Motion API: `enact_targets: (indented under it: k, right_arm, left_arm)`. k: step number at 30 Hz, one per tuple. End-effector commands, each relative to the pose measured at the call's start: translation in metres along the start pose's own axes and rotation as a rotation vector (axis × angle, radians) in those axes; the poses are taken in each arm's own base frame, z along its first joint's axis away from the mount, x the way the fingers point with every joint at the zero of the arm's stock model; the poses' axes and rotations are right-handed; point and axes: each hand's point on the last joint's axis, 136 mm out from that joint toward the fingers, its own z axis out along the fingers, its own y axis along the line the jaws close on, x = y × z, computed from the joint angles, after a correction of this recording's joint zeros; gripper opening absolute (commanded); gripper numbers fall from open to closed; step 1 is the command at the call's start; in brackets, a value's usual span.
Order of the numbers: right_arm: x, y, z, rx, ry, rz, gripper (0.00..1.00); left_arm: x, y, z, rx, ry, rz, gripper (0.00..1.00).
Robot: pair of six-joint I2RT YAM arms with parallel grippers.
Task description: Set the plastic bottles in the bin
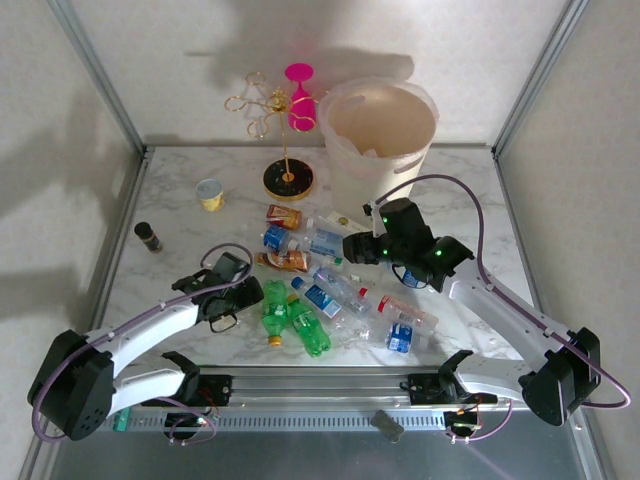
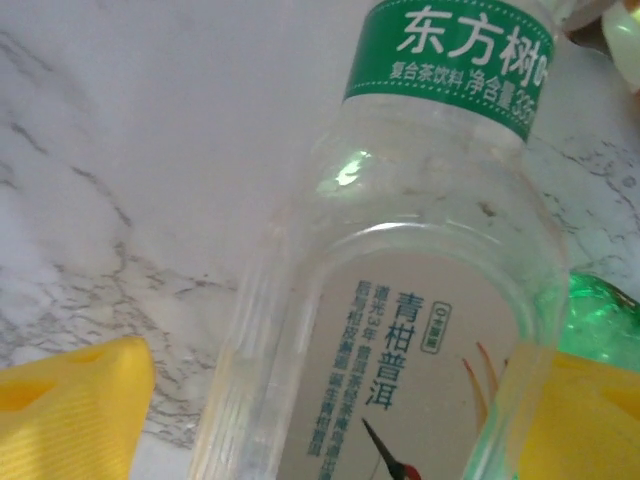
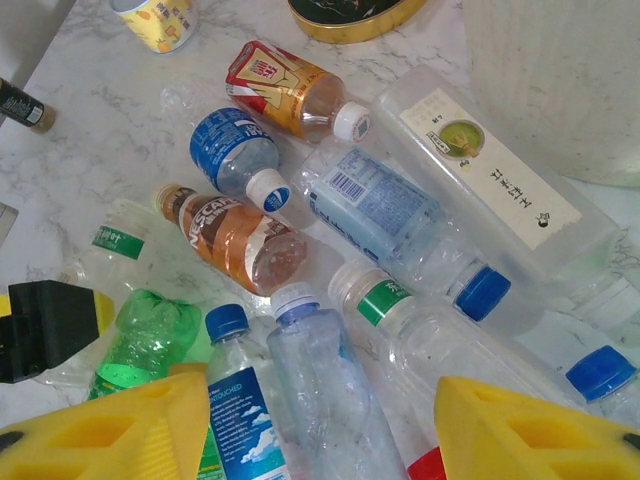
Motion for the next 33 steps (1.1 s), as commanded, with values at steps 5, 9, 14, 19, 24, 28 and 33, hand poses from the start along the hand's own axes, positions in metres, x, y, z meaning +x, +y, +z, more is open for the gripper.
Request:
enact_targets:
  k: [5, 9, 14, 19, 24, 28, 33]
  right_arm:
    - [-0.004, 0.003, 0.003, -0.003, -0.016, 0.001, 0.61]
    - [-0.005, 0.006, 0.0, 0.012, -0.034, 0.001, 0.61]
    - [-0.027, -0.013, -0.013, 0.142, -0.144, 0.132, 0.65]
    - [-0.05, 0.015, -0.039, 0.007, -0.25, 0.105, 0.67]
    - [-0.068, 0.06, -0.072, -0.23, -0.332, 0.009, 0.64]
    - [-0.08, 0.094, -0.085, -0.397, -0.329, -0.028, 0.64]
    - [-0.095, 0.13, -0.09, -0.57, -0.285, -0.034, 0.66]
  left_arm:
    - [-0.01, 0.005, -0.009, -0.038, -0.043, -0.016, 0.65]
    - [-0.01, 0.001, -0.009, -0.023, -0.038, -0.028, 0.55]
    - [-0.022, -0.006, -0.023, -0.011, -0.074, 0.005, 0.53]
    - [-0.047, -0.035, -0.065, 0.113, -0.161, 0.083, 0.54]
    - [-0.06, -0.095, -0.133, 0.406, -0.291, 0.307, 0.51]
    - [-0.055, -0.137, -0.178, 0.612, -0.38, 0.445, 0.5]
    - [-0.044, -0.178, -0.218, 0.723, -0.46, 0.633, 0.46]
